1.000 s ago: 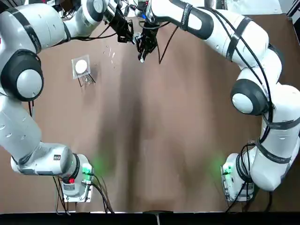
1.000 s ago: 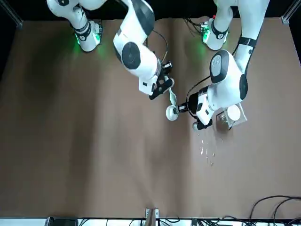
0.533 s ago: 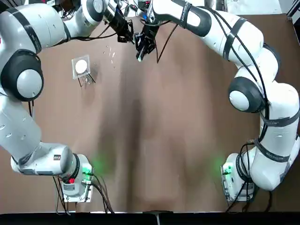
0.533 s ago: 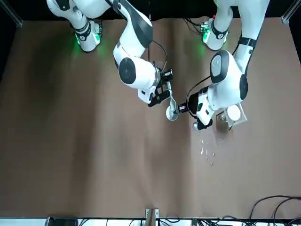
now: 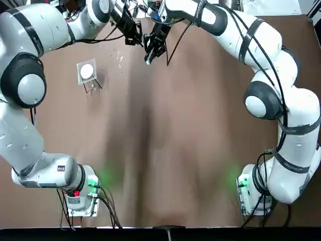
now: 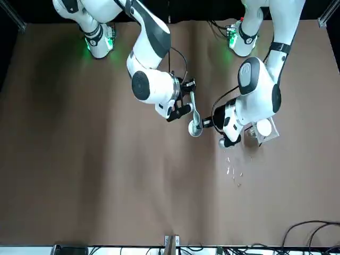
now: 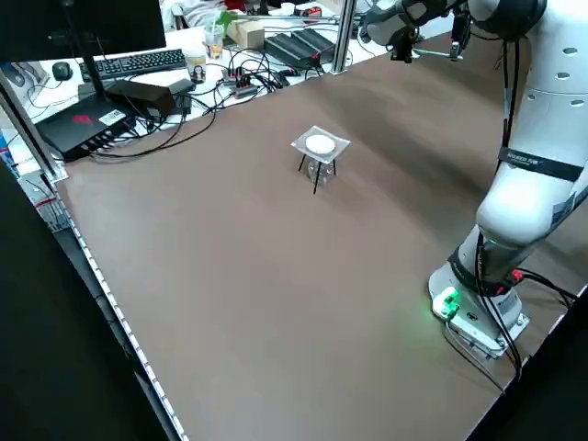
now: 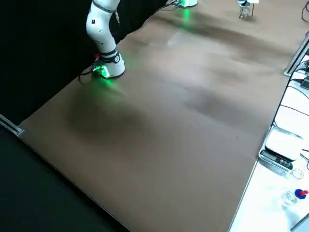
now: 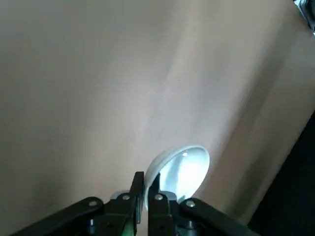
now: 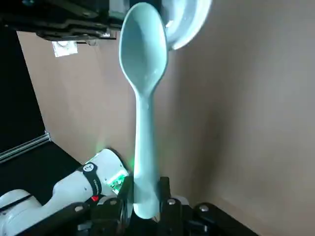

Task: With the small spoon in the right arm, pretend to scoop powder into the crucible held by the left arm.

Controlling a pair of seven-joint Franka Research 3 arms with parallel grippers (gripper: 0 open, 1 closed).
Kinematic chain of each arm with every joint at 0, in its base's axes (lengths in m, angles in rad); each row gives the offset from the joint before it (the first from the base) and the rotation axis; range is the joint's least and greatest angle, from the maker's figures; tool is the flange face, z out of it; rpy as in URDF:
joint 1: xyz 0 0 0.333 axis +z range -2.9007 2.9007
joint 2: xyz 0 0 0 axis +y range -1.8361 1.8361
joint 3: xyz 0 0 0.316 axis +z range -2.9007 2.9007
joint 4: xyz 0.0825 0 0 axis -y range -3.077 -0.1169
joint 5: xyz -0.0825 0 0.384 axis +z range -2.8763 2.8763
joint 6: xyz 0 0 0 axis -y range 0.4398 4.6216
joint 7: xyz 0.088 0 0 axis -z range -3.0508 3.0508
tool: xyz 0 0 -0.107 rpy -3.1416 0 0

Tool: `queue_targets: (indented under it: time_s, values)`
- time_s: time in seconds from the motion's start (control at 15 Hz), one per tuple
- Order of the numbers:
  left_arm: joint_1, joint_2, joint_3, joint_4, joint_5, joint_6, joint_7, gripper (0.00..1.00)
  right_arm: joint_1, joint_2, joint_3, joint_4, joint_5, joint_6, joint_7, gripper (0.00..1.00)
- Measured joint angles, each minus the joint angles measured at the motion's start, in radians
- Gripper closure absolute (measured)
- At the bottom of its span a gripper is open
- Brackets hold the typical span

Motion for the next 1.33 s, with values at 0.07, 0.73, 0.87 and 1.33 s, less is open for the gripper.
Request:
queue_targets:
  time_s: [0.07,0.73,0.87,1.33]
  values:
    - [0.001,0.0,0.0,0.0,0.0,0.0,0.0,0.93,-0.007,0.0,0.0,0.003,0.0,-0.014,0.0,0.75]
    - [0.094,-0.008,0.0,0.013,0.0,-0.045,0.004,0.93,-0.226,-0.122,-0.013,0.031,-0.067,-0.297,-0.213,0.75]
    - [0.164,-0.016,0.001,0.015,0.0,-0.105,0.024,0.93,-0.29,-0.118,-0.016,0.004,-0.143,-0.348,-0.32,0.75]
    - [0.436,-0.02,0.005,0.006,0.01,-0.351,0.274,0.93,-0.518,-0.1,-0.021,-0.186,-0.526,-0.318,-0.881,0.75]
